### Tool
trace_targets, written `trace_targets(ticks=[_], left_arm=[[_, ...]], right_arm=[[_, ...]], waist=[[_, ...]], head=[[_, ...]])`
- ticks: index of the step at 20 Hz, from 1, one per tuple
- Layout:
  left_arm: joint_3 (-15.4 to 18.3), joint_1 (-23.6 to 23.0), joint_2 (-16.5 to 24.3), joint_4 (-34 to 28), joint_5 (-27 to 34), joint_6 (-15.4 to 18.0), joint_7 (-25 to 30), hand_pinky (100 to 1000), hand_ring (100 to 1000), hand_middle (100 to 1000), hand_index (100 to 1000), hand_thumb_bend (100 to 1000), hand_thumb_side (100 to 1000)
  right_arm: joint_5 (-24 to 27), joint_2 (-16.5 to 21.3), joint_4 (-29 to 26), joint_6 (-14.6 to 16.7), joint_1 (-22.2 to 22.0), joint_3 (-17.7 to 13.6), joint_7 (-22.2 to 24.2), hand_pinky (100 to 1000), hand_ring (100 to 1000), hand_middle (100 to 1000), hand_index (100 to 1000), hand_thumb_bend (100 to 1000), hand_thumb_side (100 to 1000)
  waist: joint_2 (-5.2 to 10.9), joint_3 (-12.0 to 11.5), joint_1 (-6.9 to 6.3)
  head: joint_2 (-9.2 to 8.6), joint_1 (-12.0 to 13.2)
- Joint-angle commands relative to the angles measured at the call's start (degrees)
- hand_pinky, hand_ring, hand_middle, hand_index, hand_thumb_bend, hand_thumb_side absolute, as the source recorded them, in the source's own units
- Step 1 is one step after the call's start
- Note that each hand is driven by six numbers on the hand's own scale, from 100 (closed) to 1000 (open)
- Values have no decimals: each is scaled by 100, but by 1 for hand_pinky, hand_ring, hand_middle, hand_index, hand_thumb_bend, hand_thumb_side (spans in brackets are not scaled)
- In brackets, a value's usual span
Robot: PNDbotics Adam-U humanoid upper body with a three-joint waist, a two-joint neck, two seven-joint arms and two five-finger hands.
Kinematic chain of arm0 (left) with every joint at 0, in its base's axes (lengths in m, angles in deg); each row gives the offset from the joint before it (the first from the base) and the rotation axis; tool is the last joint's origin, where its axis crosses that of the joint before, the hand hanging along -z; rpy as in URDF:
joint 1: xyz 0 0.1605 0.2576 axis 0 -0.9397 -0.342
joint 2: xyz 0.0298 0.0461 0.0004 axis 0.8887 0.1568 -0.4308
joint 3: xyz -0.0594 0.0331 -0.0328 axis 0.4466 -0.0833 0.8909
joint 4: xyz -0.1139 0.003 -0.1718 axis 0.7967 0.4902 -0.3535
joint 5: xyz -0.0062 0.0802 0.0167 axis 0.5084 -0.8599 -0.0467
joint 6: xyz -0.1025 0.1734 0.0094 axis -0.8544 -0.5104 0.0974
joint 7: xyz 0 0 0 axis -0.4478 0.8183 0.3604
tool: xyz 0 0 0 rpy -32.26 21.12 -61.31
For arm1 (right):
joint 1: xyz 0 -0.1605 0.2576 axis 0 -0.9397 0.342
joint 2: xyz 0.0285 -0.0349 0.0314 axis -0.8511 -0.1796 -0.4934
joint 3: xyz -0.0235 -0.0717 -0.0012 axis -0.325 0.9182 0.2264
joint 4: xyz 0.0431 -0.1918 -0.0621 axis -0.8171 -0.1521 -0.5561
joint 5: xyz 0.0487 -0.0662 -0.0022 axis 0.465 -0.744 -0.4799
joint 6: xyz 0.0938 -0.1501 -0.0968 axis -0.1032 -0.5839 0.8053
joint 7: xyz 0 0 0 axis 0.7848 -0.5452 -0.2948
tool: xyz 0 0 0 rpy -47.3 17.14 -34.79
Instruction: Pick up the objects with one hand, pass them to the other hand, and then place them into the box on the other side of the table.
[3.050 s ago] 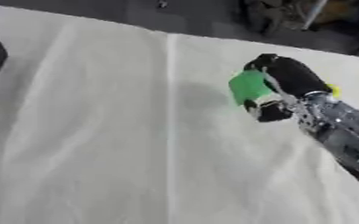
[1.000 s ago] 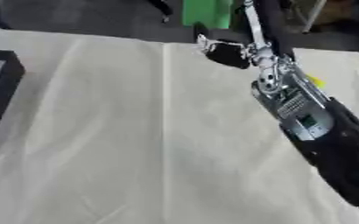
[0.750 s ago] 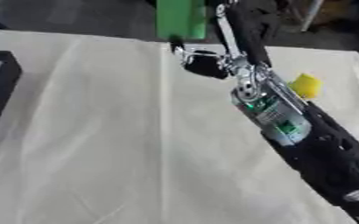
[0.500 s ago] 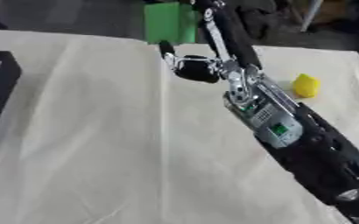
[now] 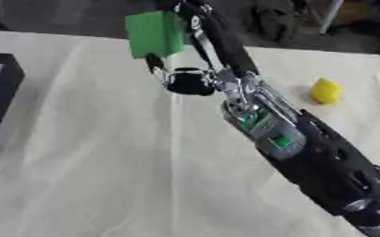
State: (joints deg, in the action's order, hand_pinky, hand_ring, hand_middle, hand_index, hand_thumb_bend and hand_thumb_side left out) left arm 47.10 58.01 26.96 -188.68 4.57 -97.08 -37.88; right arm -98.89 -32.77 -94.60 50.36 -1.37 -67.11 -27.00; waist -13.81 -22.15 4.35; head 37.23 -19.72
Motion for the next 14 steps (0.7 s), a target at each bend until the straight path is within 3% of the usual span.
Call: trace_targets(ticks=[1,8,14], left_arm=[[-135,155,176,-101,-183,-17,426,919,379,787,897,809,485],[-480,328,158,-101,-285,-145,1105,928,398,804,916,827,463],[-686,467,48,-101,-345,-157,1281,932,401,804,916,845,452]], right_arm=[[-82,36,-54,13,109,39,19,659,496,386,445,100,100],[-115,-21,-54,215,190,137,-23,659,494,385,443,100,100],[-130,-91,-54,345,238,292,0,658,492,383,442,100,100]], waist=[[87,-8,-28],[87,-14,-32],[75,-19,-34]], head=[[6,61],[-27,195],[-40,287]])
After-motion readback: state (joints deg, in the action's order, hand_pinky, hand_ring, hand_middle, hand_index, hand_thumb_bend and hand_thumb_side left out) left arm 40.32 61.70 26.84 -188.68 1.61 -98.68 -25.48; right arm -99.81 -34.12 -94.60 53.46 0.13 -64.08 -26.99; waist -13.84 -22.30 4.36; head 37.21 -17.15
